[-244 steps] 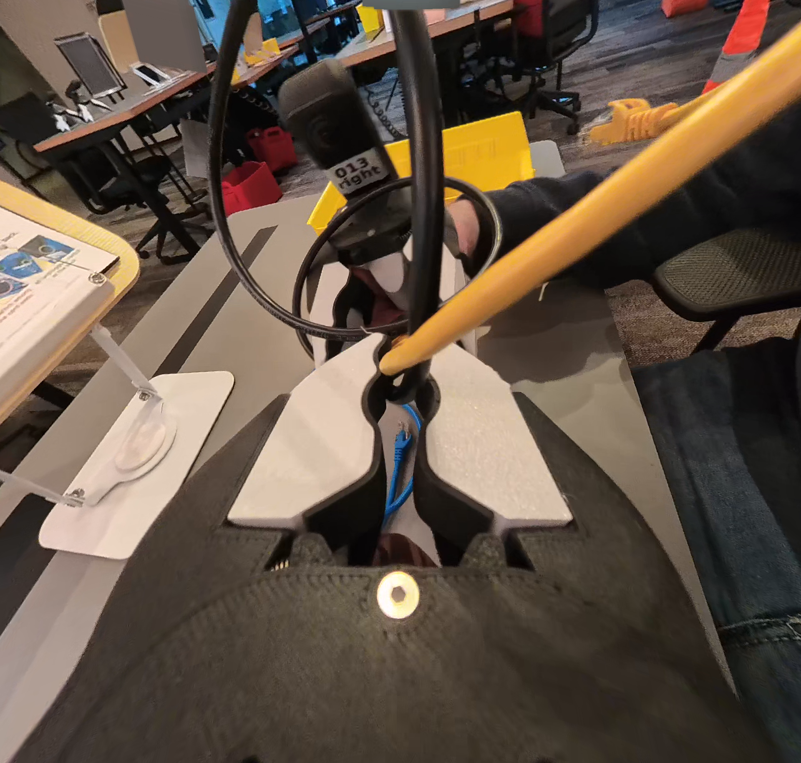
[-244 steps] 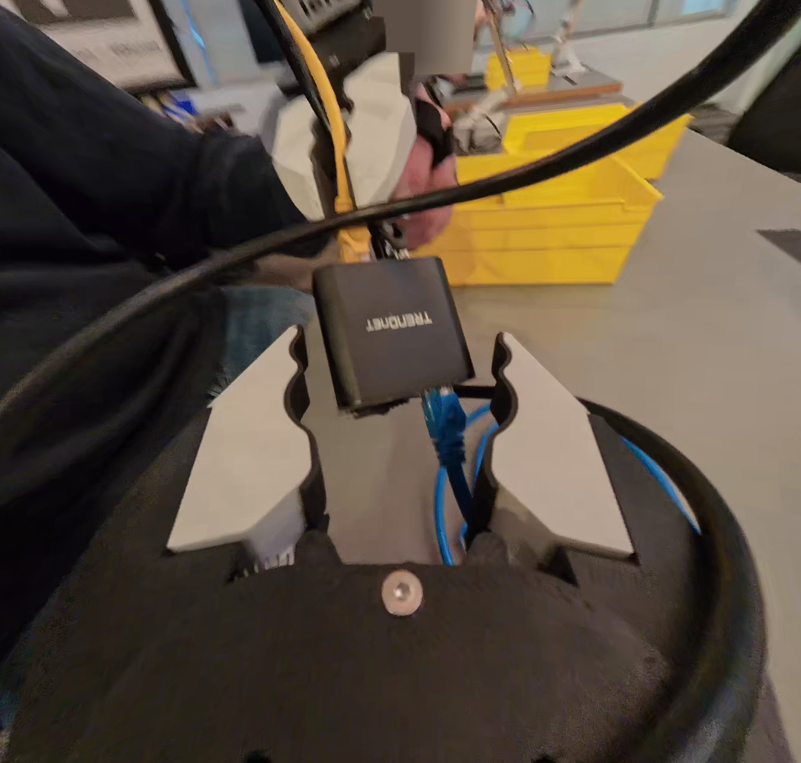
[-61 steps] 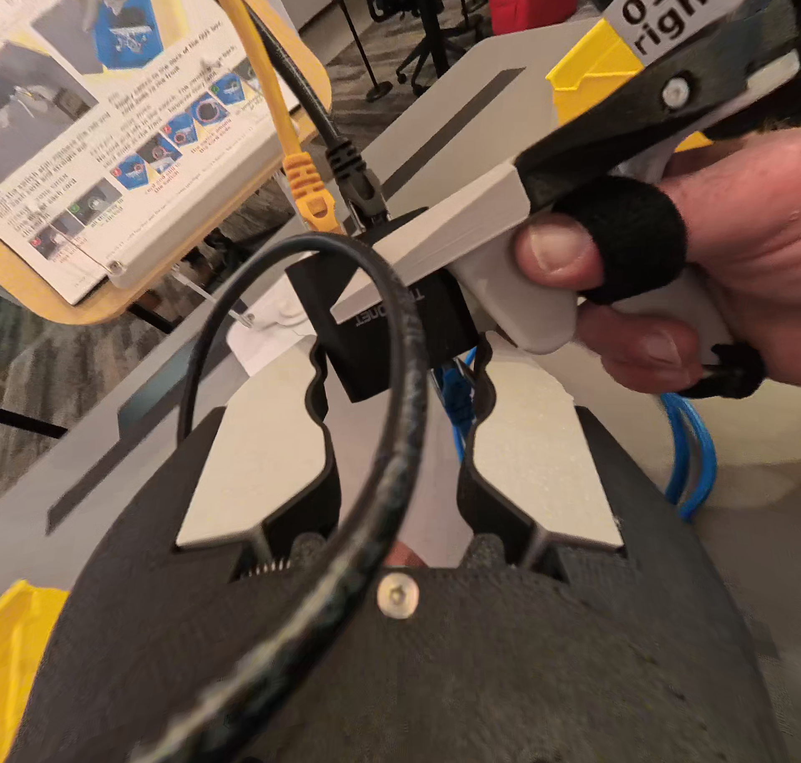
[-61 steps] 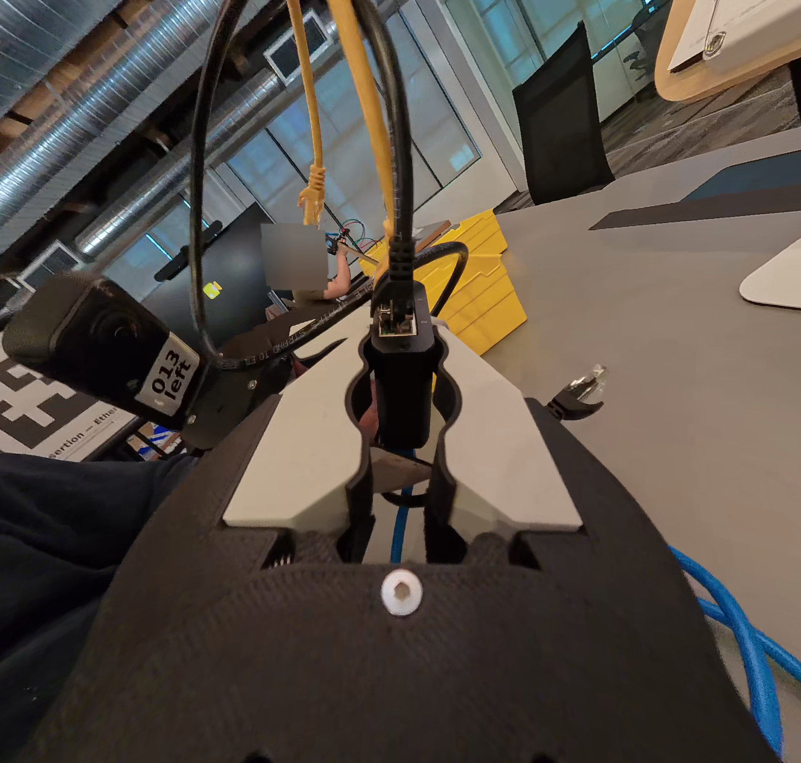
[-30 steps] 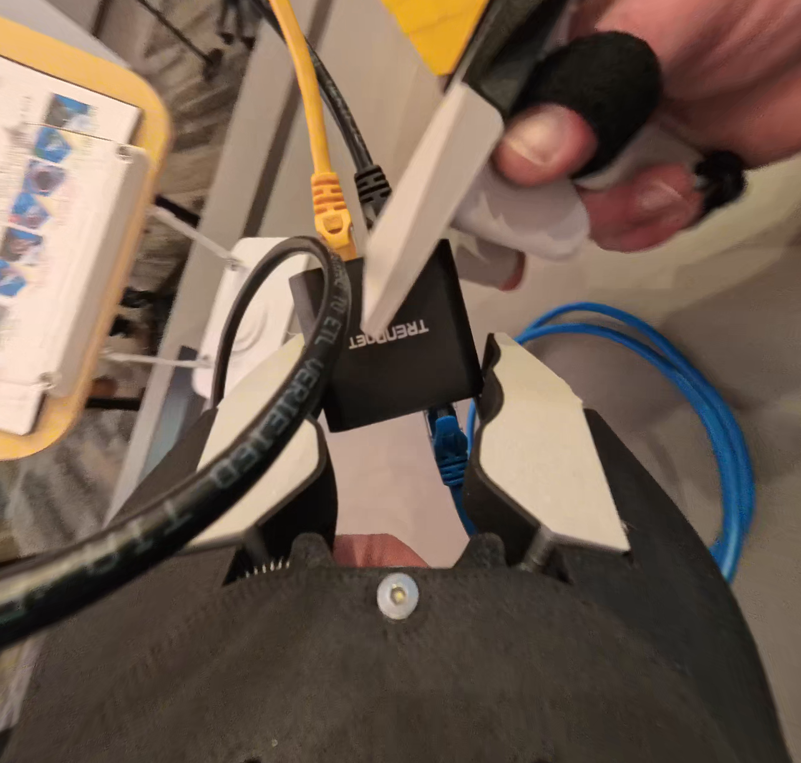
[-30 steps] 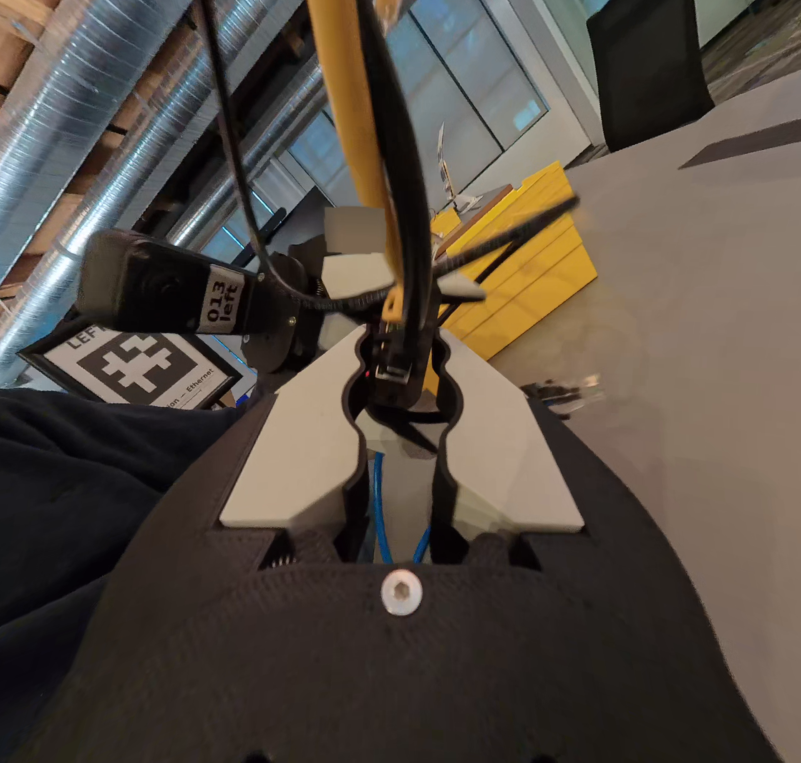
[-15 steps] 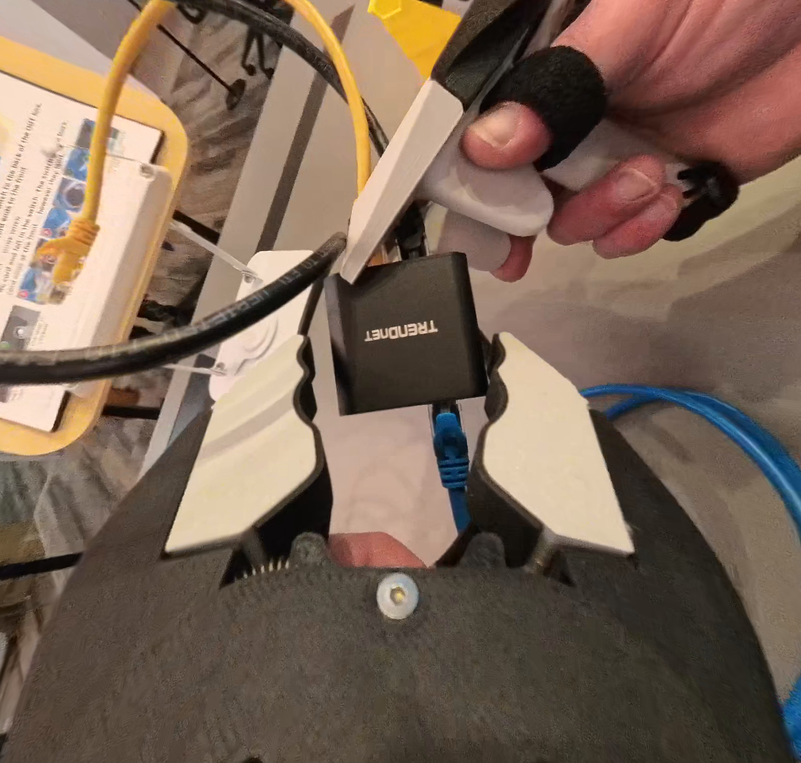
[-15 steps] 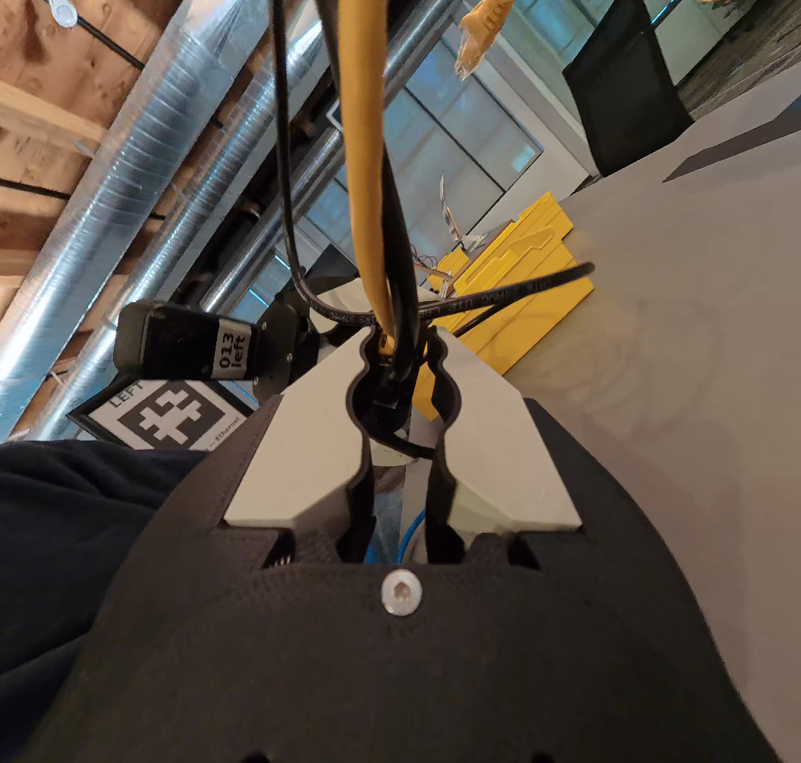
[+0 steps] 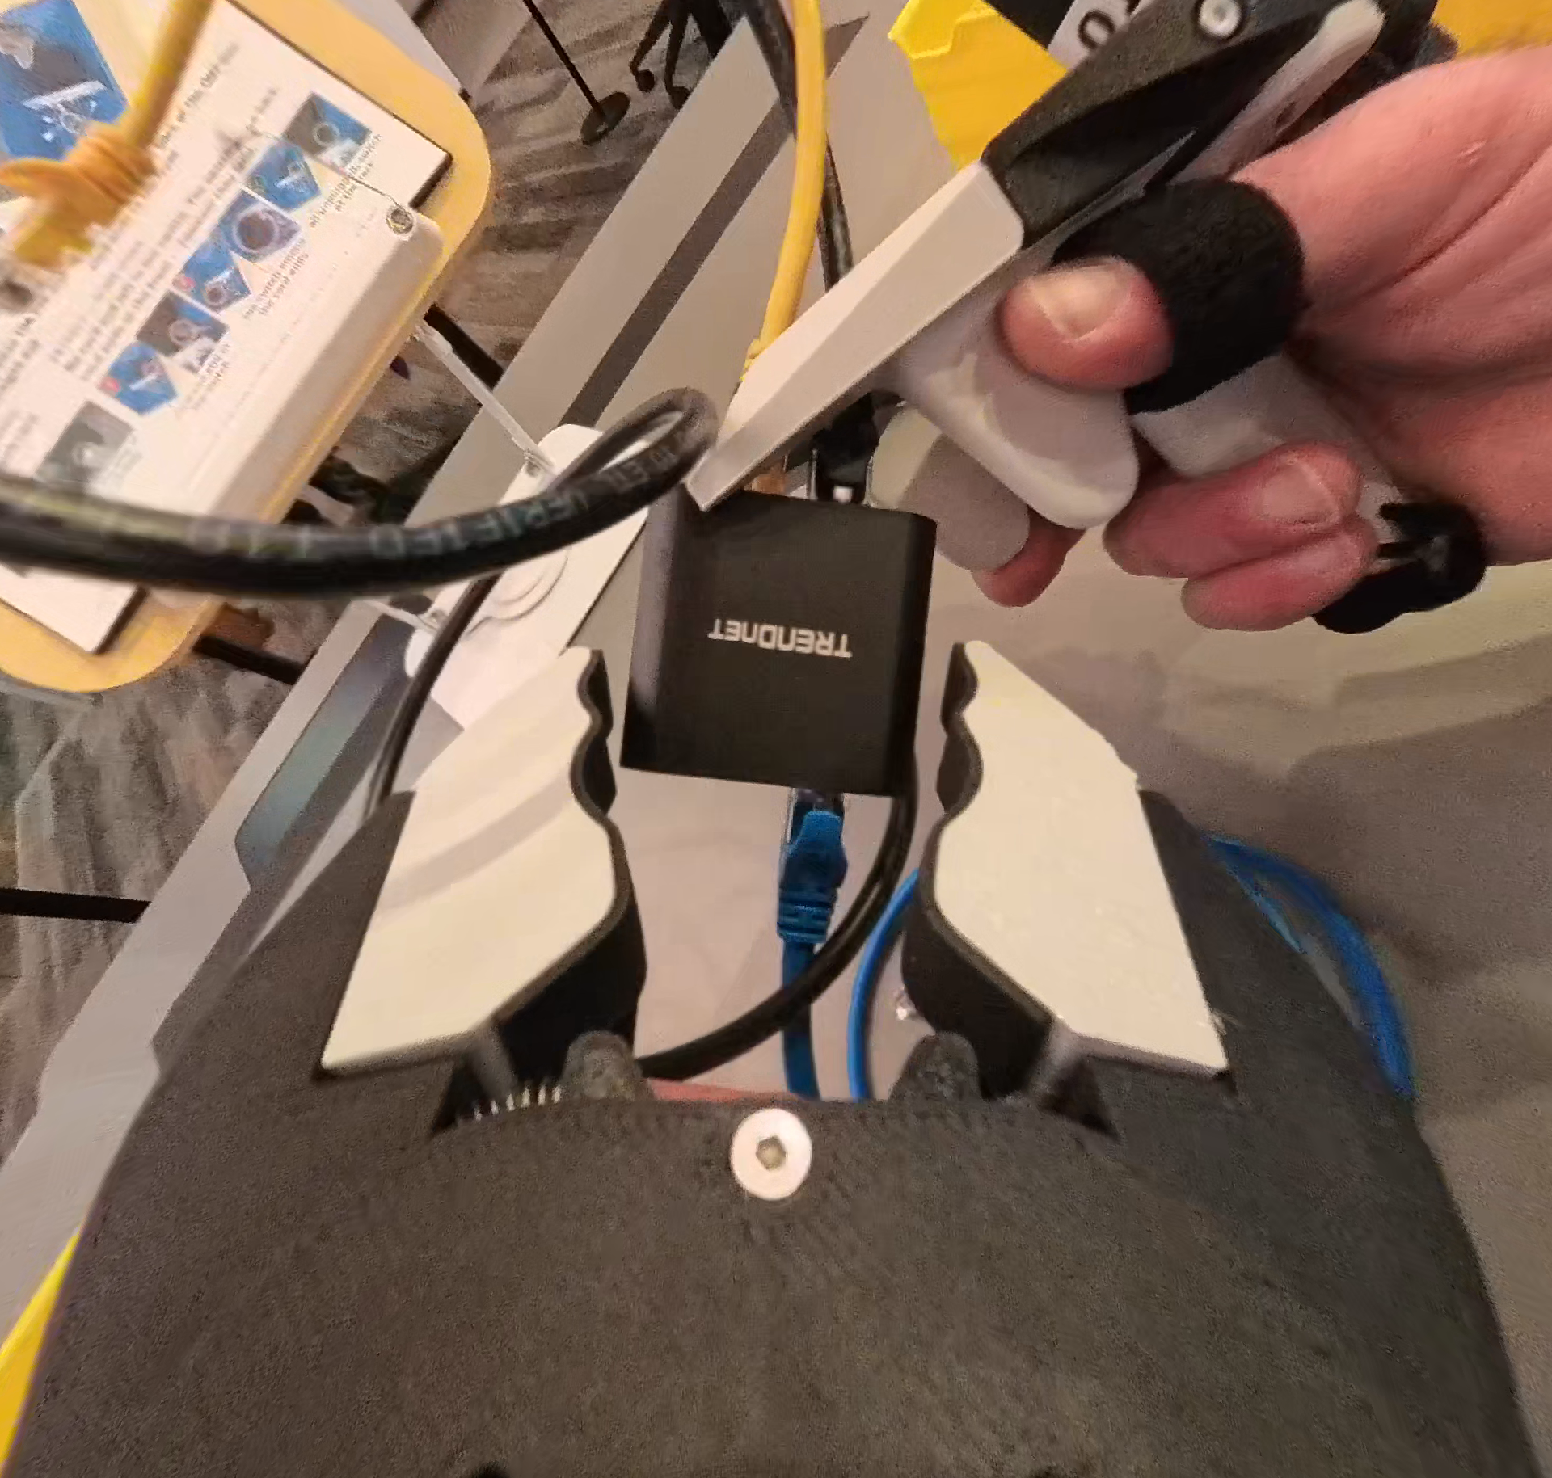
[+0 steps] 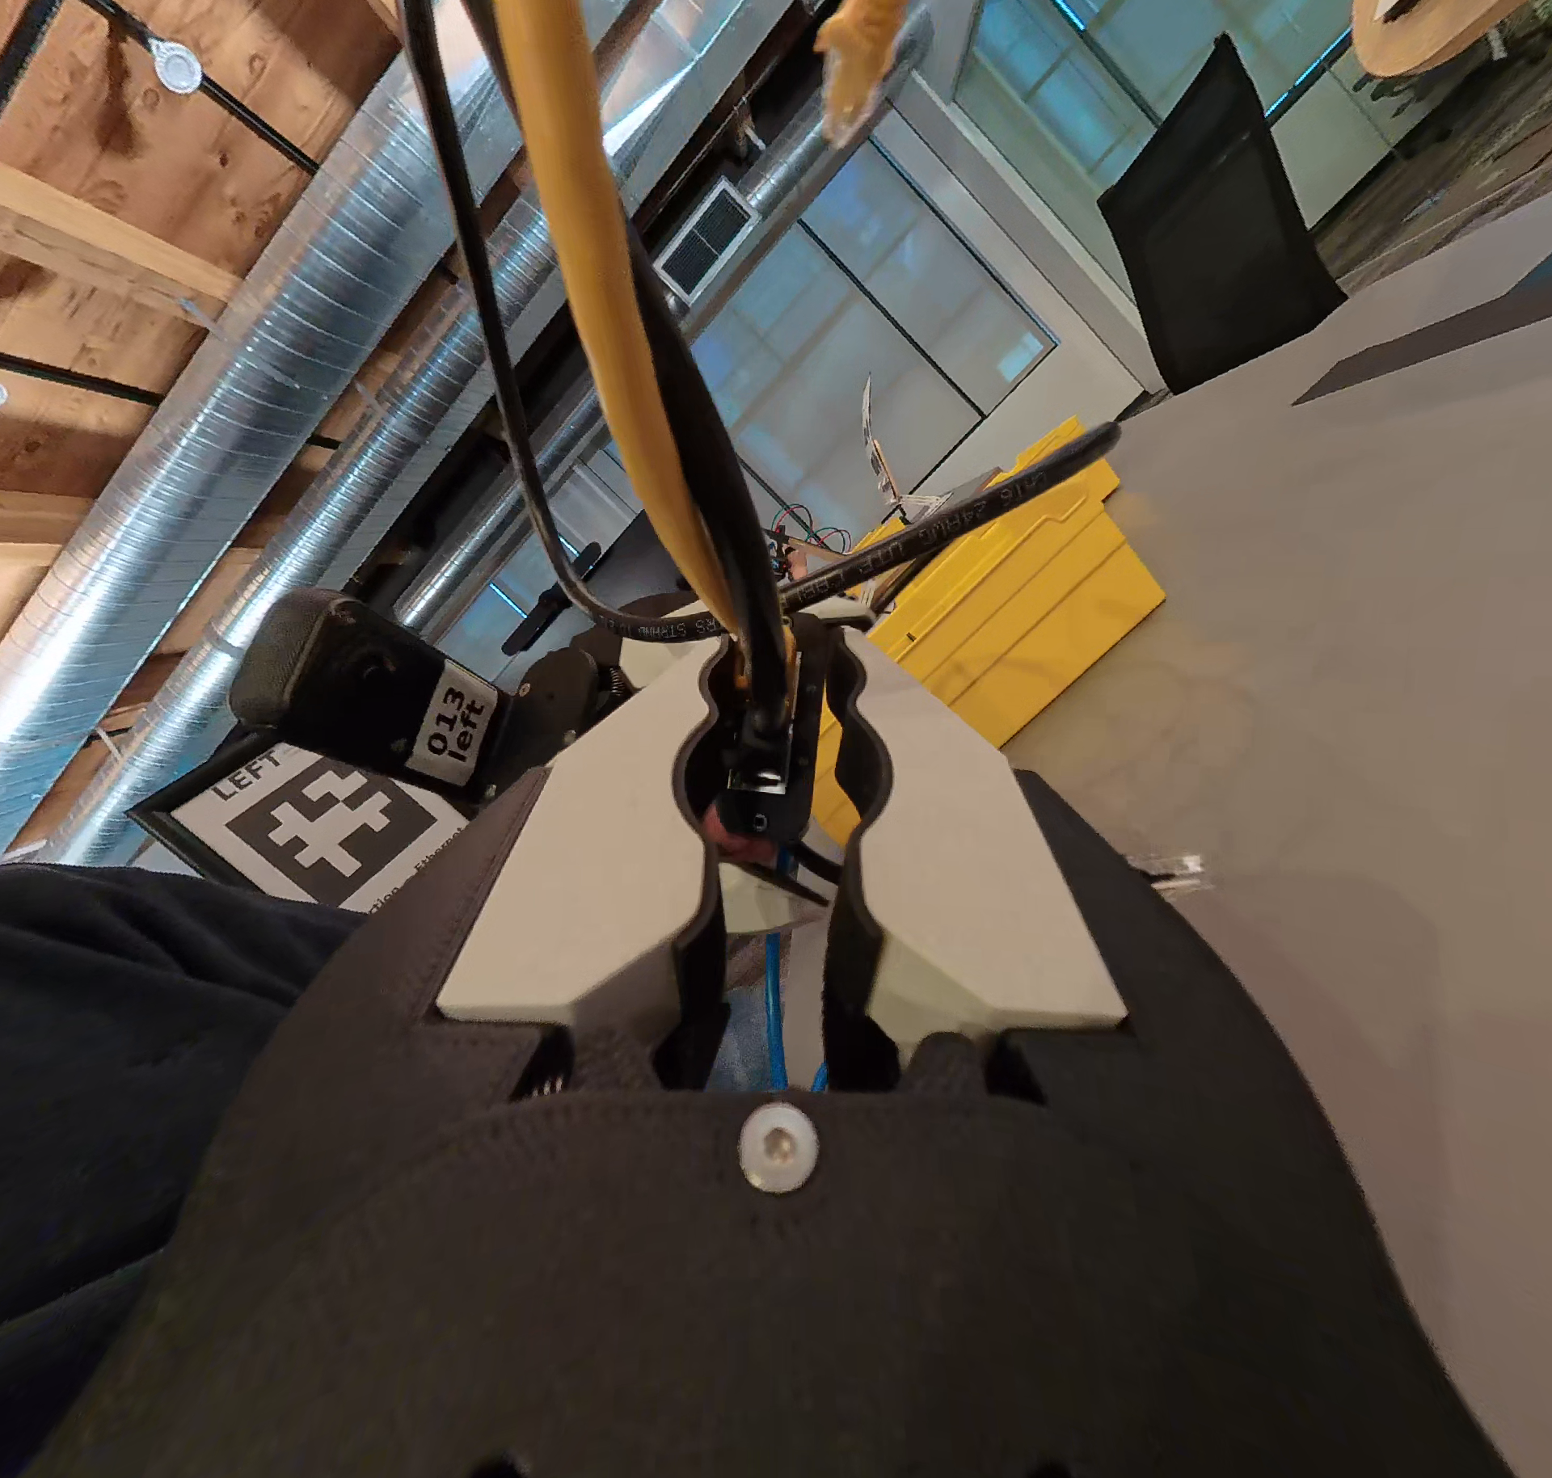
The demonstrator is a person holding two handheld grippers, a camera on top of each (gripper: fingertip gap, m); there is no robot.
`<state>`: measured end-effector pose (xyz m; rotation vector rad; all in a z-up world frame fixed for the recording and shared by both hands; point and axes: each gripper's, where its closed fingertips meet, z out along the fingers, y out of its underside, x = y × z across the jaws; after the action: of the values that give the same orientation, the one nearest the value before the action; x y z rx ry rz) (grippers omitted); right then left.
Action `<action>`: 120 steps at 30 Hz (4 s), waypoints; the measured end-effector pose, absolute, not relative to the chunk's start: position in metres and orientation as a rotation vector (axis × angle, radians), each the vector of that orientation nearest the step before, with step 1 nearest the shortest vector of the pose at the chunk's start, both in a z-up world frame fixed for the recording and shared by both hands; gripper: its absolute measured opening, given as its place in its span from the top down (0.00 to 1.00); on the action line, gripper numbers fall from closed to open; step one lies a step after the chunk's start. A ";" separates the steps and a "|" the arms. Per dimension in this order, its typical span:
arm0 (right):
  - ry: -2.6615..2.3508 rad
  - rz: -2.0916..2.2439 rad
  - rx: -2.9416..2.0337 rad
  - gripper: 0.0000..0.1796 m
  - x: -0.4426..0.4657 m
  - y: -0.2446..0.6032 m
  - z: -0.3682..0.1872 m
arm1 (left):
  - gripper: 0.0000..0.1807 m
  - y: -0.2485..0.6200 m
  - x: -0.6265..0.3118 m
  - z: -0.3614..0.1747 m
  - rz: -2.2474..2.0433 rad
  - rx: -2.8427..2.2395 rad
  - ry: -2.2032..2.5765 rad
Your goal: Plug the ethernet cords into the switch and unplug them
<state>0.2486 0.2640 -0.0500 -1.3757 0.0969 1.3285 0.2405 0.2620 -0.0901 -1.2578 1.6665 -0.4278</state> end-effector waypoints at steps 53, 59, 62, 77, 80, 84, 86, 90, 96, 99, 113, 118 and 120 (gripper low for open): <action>-0.886 -0.188 -1.664 0.86 0.229 0.231 -0.071 | 0.59 0.289 0.185 -0.126 -0.573 -1.588 2.403; -1.239 -0.622 -1.507 0.79 0.214 0.251 -0.072 | 0.59 0.277 0.186 -0.121 -0.615 -1.615 2.461; -1.323 -0.715 -1.447 0.84 0.210 0.259 -0.081 | 0.59 0.275 0.184 -0.122 -0.600 -1.627 2.488; -1.456 -0.856 -1.306 0.94 0.204 0.261 -0.080 | 0.59 0.260 0.176 -0.123 -0.680 -1.715 2.603; -1.483 -0.869 -1.293 0.94 0.204 0.259 -0.081 | 0.59 0.259 0.176 -0.122 -0.680 -1.719 2.619; -1.522 -0.891 -1.306 0.95 0.206 0.257 -0.080 | 0.59 0.256 0.176 -0.119 -0.696 -1.717 2.635; -1.565 -0.915 -1.328 0.95 0.207 0.256 -0.082 | 0.59 0.256 0.178 -0.120 -0.693 -1.724 2.640; -1.641 -0.931 -1.389 0.96 0.212 0.252 -0.081 | 0.59 0.249 0.180 -0.120 -0.787 -1.734 2.640; -1.739 -0.978 -1.411 0.96 0.221 0.246 -0.077 | 0.59 0.240 0.190 -0.117 -0.913 -1.742 2.572; -1.684 -0.949 -1.428 0.96 0.223 0.244 -0.070 | 0.59 0.236 0.194 -0.110 -0.997 -1.721 2.532; -1.360 -0.793 -1.672 0.95 0.296 0.201 -0.022 | 0.59 0.287 0.190 -0.097 -0.824 -1.705 2.341; -1.336 -0.852 -1.796 0.95 0.342 0.186 -0.018 | 0.59 0.306 0.191 -0.068 -0.889 -1.650 2.198; -1.320 -0.901 -1.830 0.95 0.358 0.182 -0.015 | 0.59 0.313 0.189 -0.063 -0.902 -1.656 2.153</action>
<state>0.3578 0.1819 -0.0153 -1.8302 -1.3204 -0.9014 0.1887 0.3130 -0.0632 -1.6561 2.1529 -0.9019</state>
